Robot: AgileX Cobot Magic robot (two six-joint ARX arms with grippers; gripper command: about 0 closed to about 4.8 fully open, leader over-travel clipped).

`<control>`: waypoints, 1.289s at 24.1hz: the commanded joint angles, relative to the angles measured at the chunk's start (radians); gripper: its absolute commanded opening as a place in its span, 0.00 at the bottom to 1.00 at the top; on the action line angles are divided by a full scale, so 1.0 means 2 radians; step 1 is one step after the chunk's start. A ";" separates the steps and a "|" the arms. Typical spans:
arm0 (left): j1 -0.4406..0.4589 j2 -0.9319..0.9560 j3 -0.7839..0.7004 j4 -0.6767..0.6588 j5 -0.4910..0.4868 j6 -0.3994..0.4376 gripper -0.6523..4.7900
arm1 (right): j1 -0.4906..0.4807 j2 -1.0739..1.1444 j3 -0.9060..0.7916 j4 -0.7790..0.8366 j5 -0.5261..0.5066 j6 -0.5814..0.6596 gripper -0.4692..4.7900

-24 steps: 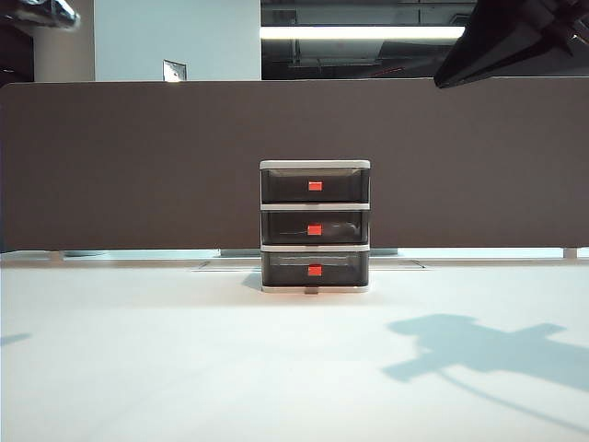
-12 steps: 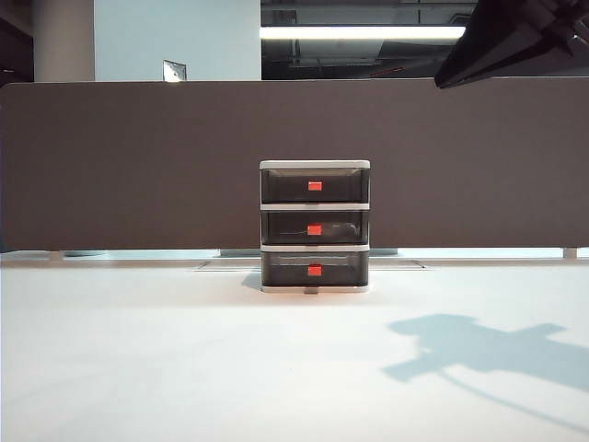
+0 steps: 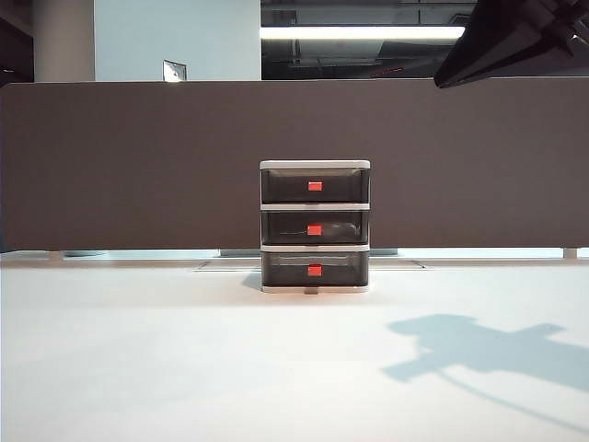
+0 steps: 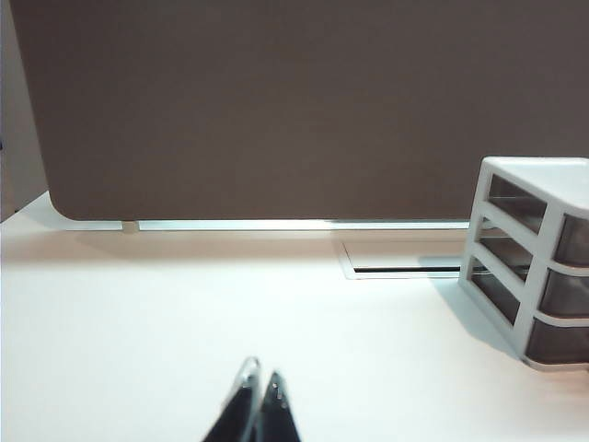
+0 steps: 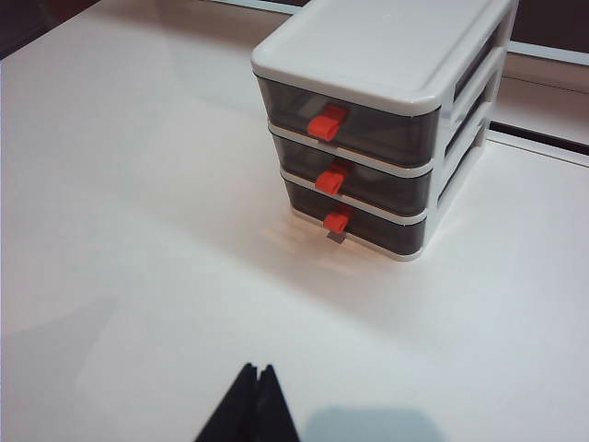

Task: Pick up the earphone case on the table, open the lid, insert the wireless earphone on the table into it, close the lid, put the earphone case into the second layer of the drawer, and finally close the drawer.

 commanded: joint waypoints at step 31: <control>0.001 -0.024 -0.019 -0.037 0.001 -0.002 0.11 | 0.001 -0.001 0.002 0.009 0.000 -0.001 0.09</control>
